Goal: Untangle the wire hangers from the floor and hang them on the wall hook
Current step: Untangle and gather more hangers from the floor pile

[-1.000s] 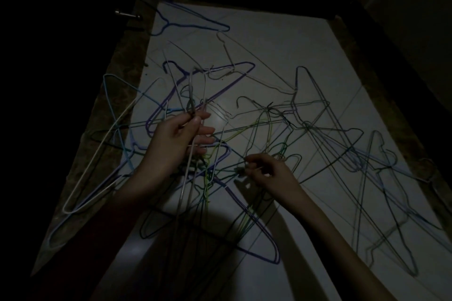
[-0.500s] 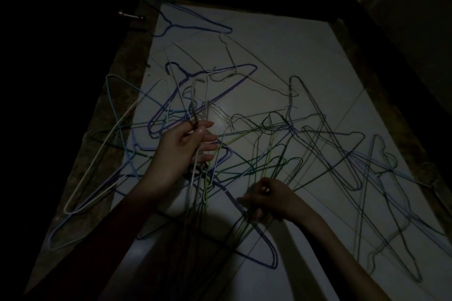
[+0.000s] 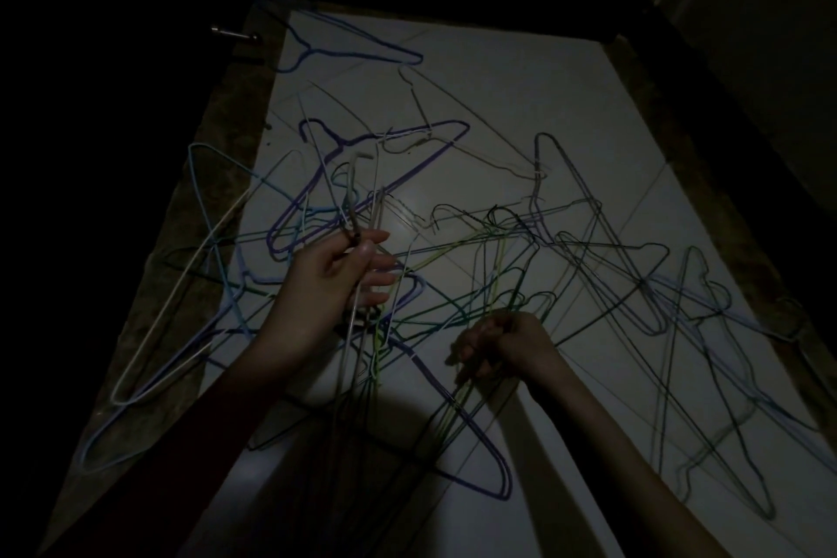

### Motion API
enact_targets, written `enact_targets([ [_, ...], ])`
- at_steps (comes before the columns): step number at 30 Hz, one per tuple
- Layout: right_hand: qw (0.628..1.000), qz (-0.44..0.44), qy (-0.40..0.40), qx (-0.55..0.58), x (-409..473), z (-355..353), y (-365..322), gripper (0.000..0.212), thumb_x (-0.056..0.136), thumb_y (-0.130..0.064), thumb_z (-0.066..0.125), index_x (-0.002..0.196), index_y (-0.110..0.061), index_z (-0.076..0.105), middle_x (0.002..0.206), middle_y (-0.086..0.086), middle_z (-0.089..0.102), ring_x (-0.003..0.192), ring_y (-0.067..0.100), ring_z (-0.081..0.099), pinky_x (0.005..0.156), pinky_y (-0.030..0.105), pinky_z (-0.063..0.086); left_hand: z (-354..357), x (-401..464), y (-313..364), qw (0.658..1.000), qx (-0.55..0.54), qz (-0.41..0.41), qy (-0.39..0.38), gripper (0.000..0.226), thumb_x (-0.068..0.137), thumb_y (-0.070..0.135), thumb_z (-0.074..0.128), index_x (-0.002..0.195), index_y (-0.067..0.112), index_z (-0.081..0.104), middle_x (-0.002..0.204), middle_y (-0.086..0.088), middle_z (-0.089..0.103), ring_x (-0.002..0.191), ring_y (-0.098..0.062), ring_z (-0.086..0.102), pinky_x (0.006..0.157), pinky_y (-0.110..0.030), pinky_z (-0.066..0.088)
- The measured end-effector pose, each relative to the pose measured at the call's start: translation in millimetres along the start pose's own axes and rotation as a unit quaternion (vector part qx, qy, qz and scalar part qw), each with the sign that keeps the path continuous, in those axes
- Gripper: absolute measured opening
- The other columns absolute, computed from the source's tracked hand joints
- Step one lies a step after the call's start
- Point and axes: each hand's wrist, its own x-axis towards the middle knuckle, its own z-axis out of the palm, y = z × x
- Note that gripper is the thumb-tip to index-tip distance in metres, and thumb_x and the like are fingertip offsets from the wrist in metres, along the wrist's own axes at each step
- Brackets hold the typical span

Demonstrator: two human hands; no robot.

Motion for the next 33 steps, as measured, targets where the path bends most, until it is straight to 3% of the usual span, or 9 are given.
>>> enact_targets([
  [5, 0.999, -0.006, 0.026, 0.020, 7, 3, -9, 0.013, 0.090, 0.008, 0.048, 0.080, 0.009, 0.057, 0.036, 0.001, 0.055, 0.028, 0.005, 0.051, 0.029, 0.010, 0.033, 1, 0, -2, 1.000, -0.005, -0.001, 0.001, 0.020, 0.097, 0.013, 0.044, 0.101, 0.020, 0.062, 0.096, -0.013, 0.067, 0.079, -0.011, 0.070, 0.073, -0.029, 0.057],
  [10, 0.997, -0.022, 0.070, 0.013, 23, 5, -12, 0.028, 0.091, 0.000, 0.051, 0.065, 0.004, 0.059, 0.053, 0.009, 0.063, 0.031, 0.007, 0.051, 0.035, 0.014, 0.040, 0, 1, -5, 1.000, -0.006, -0.003, -0.003, 0.019, 0.097, 0.015, 0.045, 0.103, 0.021, 0.062, 0.097, -0.013, 0.069, 0.083, -0.015, 0.070, 0.073, -0.029, 0.057],
  [13, 0.995, -0.014, 0.082, 0.046, 28, 6, -14, 0.022, 0.090, 0.001, 0.053, 0.068, 0.004, 0.059, 0.042, 0.003, 0.059, 0.029, 0.006, 0.050, 0.032, 0.012, 0.037, 0, 0, -5, 1.000, 0.004, -0.004, -0.007, 0.020, 0.097, 0.014, 0.044, 0.106, 0.019, 0.061, 0.096, -0.008, 0.070, 0.085, -0.015, 0.070, 0.072, -0.026, 0.058],
  [15, 0.995, -0.022, 0.090, 0.034, 31, 6, -14, 0.025, 0.089, 0.000, 0.055, 0.065, 0.003, 0.057, 0.048, 0.007, 0.061, 0.030, 0.007, 0.051, 0.034, 0.014, 0.039, -1, 0, -6, 1.000, 0.007, -0.003, -0.009, 0.021, 0.098, 0.014, 0.043, 0.105, 0.021, 0.062, 0.096, -0.006, 0.070, 0.086, -0.015, 0.070, 0.070, -0.024, 0.057],
  [18, 0.996, -0.037, 0.076, -0.030, 38, 8, -15, 0.027, 0.090, -0.004, 0.057, 0.063, -0.002, 0.055, 0.057, 0.007, 0.063, 0.033, 0.006, 0.054, 0.038, 0.016, 0.043, -1, 0, -7, 1.000, 0.014, -0.006, -0.010, 0.021, 0.098, 0.014, 0.043, 0.104, 0.022, 0.061, 0.096, -0.005, 0.070, 0.086, -0.015, 0.070, 0.068, -0.023, 0.056],
  [25, 0.999, -0.049, 0.011, -0.021, 30, 21, -17, 0.019, 0.091, 0.000, 0.049, 0.074, 0.002, 0.058, 0.063, 0.012, 0.064, 0.034, 0.008, 0.053, 0.036, 0.015, 0.040, 2, 2, -5, 1.000, 0.007, -0.006, -0.008, 0.022, 0.097, 0.013, 0.043, 0.105, 0.021, 0.062, 0.095, -0.005, 0.070, 0.085, -0.016, 0.070, 0.069, -0.024, 0.057],
  [28, 0.996, -0.086, 0.000, 0.000, 19, 29, -16, 0.013, 0.089, 0.000, 0.054, 0.077, 0.004, 0.057, 0.071, 0.021, 0.066, 0.038, 0.003, 0.054, 0.043, 0.018, 0.043, -1, 2, -6, 1.000, 0.014, -0.002, -0.005, 0.023, 0.098, 0.013, 0.043, 0.112, 0.015, 0.061, 0.096, -0.006, 0.071, 0.085, -0.017, 0.070, 0.068, -0.023, 0.057],
  [30, 0.993, -0.117, 0.001, 0.031, 10, 33, -23, 0.009, 0.089, -0.002, 0.056, 0.081, 0.003, 0.055, 0.066, 0.018, 0.065, 0.037, 0.004, 0.053, 0.043, 0.019, 0.042, -1, 2, -7, 1.000, 0.008, -0.003, -0.001, 0.022, 0.097, 0.013, 0.043, 0.109, 0.017, 0.061, 0.095, -0.007, 0.071, 0.084, -0.018, 0.071, 0.068, -0.024, 0.057],
  [33, 0.985, -0.146, -0.051, 0.073, -11, 39, -39, 0.006, 0.088, -0.001, 0.057, 0.085, 0.003, 0.052, 0.044, 0.000, 0.059, 0.029, 0.005, 0.048, 0.033, 0.013, 0.036, 0, 2, -5, 1.000, 0.010, -0.005, 0.002, 0.021, 0.097, 0.014, 0.043, 0.106, 0.018, 0.062, 0.094, -0.006, 0.071, 0.083, -0.016, 0.071, 0.069, -0.025, 0.058],
])
